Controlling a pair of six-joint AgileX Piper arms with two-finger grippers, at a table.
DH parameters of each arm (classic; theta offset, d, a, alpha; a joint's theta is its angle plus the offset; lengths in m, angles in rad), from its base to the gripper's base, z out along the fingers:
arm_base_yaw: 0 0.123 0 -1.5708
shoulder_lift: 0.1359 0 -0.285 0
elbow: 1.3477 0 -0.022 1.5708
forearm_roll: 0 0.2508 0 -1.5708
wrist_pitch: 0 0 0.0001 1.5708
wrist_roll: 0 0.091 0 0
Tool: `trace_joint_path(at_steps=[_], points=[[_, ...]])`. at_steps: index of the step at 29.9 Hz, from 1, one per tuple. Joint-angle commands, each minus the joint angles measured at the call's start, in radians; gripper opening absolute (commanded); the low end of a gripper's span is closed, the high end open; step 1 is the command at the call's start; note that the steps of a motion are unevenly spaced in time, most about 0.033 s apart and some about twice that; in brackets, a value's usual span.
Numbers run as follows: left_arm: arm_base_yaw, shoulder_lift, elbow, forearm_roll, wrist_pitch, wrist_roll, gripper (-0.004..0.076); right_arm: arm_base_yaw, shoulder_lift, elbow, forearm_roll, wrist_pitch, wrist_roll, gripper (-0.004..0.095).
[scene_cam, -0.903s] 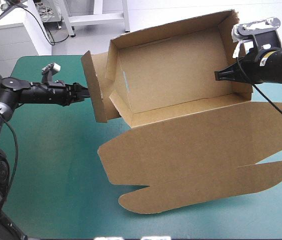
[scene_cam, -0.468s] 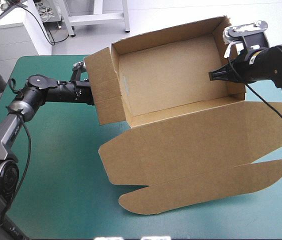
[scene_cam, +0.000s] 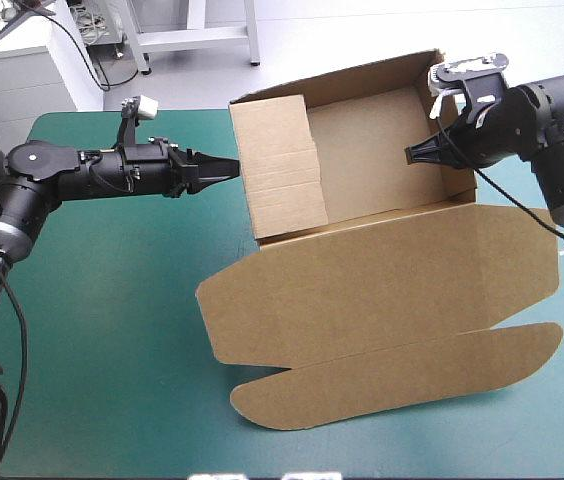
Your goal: Fold the box
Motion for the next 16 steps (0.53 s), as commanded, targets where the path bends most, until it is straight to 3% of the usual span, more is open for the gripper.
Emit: trace_joint_path(at_steps=[1,8,16], points=[[-0.006,-0.046,-0.027,-0.135,0.060,0.000,0.0388,-0.004,-0.028,-0.029,0.015,-0.033,0.000,-0.0019],[-0.007,-0.050,-0.027,-0.106,0.039,-0.022,0.0390,-0.002,-0.017,-0.029,0.062,-0.043,0.000,-0.0019],[-0.149,-0.059,-0.087,0.281,-0.165,-0.308,0.0390,-0.002,-0.017,-0.029,0.130,-0.062,0.000,-0.0015]])
